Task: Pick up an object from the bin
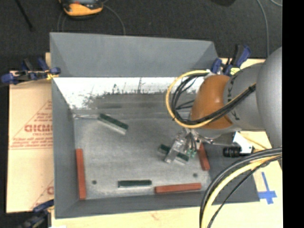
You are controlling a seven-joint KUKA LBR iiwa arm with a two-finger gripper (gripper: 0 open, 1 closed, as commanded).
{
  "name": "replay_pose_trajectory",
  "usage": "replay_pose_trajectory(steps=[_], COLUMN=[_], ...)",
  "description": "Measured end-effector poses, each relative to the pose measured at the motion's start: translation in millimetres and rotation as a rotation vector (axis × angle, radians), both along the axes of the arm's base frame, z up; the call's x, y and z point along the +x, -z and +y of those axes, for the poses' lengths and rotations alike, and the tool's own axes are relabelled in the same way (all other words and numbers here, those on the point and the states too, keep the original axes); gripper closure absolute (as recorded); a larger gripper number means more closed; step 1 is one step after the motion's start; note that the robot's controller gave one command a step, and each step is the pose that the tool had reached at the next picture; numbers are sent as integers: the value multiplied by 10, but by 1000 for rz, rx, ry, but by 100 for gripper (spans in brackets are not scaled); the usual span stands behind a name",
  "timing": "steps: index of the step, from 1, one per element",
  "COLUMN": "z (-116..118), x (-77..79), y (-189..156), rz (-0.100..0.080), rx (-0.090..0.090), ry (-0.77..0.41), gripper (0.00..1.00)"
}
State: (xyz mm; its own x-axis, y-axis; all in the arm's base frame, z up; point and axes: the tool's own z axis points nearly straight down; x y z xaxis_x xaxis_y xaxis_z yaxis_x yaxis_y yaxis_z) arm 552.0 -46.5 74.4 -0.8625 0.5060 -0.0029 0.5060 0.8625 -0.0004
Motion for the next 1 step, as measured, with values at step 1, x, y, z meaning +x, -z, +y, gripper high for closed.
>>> replay_pose_trajectory(steps=[1], z=[4], x=[-23], y=[-212], rz=[10], rx=[3], ry=[-1], gripper=[100])
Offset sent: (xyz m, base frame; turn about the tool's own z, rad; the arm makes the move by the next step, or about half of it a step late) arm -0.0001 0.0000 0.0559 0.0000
